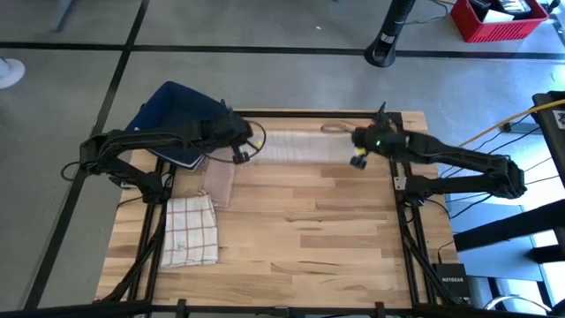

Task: Fold towel
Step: Fold the right white patterned towel

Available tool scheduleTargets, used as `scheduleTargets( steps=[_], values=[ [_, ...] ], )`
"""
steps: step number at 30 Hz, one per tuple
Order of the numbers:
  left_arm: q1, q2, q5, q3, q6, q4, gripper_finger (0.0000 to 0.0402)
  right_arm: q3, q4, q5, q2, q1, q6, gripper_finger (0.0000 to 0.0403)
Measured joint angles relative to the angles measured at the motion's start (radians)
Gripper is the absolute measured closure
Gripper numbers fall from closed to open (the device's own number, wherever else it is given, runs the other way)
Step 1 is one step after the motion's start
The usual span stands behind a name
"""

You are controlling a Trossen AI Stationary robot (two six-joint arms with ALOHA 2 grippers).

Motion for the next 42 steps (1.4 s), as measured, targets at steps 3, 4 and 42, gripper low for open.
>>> scheduleTargets(
  steps=[3,4,42],
  values=[
    [-0.034,-0.027,-0.036,0.071,0.003,-0.036,0.0399,0.092,-0.032,0.023,-0.016,-0.015,-0.014,0.0398],
    [-0.060,-0.041,-0.038,0.084,-0.001,-0.041,0.0400,0.113,-0.062,0.027,-0.028,-0.005,-0.002,0.0398],
    [-0.628,0.004,0.255,-0.249,-0.572,-0.021,0.0293,-0.251,0.353,-0.542,0.173,0.803,1.137,0.0364]
  ],
)
